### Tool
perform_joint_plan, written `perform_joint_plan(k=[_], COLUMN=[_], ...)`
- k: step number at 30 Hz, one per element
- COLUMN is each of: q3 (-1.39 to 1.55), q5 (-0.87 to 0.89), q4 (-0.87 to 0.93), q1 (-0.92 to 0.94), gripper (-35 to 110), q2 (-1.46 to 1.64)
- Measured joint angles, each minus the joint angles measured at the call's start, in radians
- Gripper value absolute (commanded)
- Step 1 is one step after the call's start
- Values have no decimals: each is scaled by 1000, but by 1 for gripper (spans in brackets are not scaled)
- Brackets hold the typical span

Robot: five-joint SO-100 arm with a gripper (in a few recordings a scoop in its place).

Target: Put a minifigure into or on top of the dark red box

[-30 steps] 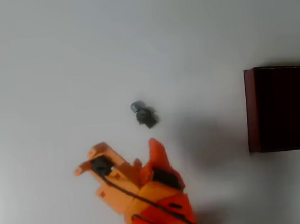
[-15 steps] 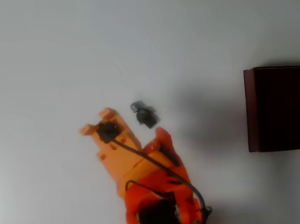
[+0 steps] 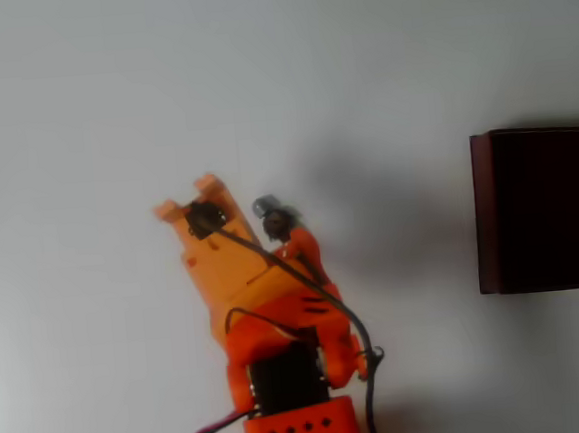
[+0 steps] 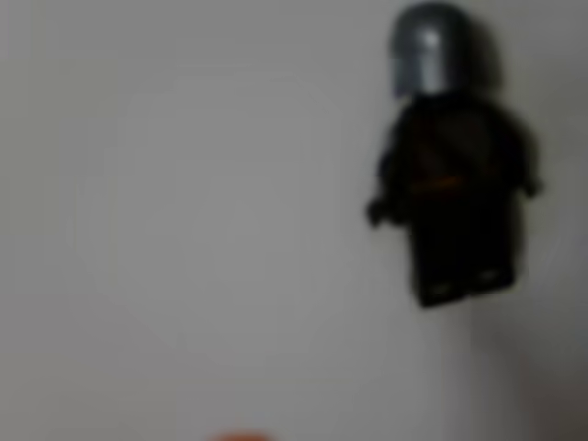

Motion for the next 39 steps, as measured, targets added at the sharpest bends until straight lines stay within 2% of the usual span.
perform_joint_plan(k=[17,39], q3=[15,-43], q5=[-20,-81], q4=[-130,-158], q1=[55,72], gripper=[23,23], q2=[-227,-368])
